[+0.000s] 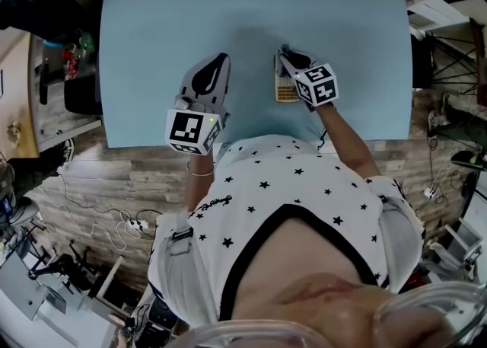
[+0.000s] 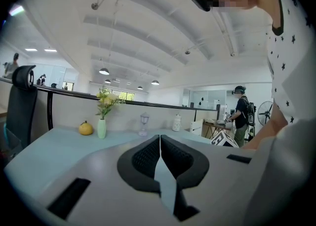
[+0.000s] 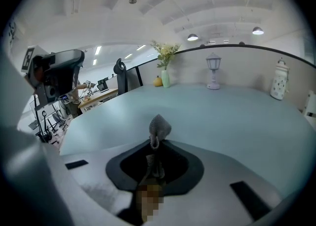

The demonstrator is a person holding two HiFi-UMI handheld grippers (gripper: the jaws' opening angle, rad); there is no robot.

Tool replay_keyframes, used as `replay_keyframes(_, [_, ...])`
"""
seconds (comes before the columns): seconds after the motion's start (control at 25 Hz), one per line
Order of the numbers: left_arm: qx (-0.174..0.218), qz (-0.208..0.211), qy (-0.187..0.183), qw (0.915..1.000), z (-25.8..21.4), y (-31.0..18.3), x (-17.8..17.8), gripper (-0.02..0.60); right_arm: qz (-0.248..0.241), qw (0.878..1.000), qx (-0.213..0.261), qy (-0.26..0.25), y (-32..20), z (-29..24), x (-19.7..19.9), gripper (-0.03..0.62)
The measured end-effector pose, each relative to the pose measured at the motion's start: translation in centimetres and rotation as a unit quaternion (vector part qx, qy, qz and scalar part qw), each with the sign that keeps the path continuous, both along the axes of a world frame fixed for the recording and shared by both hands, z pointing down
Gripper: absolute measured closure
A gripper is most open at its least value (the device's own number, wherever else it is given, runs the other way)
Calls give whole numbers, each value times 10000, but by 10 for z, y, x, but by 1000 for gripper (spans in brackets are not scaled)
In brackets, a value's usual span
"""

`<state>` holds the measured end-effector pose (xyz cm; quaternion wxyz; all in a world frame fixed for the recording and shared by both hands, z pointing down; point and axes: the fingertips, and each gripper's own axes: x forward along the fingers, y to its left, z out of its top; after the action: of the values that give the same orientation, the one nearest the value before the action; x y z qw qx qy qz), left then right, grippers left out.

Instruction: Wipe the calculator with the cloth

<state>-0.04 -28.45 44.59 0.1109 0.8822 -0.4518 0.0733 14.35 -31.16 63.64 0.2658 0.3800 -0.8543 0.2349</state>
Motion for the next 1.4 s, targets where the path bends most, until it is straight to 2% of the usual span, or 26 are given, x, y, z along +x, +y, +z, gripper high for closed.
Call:
replay_keyframes(0.52, [3,359,-6,9994,-3,-1,22,551,710,9974,-23,114,2,1,58,546])
replay_keyframes(0.96, [42,396,-33,9992,-6,6,22,551,847,9962,55,212,6,2,66,546])
replay_keyframes(1.12, [62,361,-47,9993,-7,10,18,551,763,9969,195,-5,7,-12,48,546])
replay_keyframes(1.4, [83,295,-47,9995,-10,17,11,551,41,9997,149,-184,27,-13,-11,546])
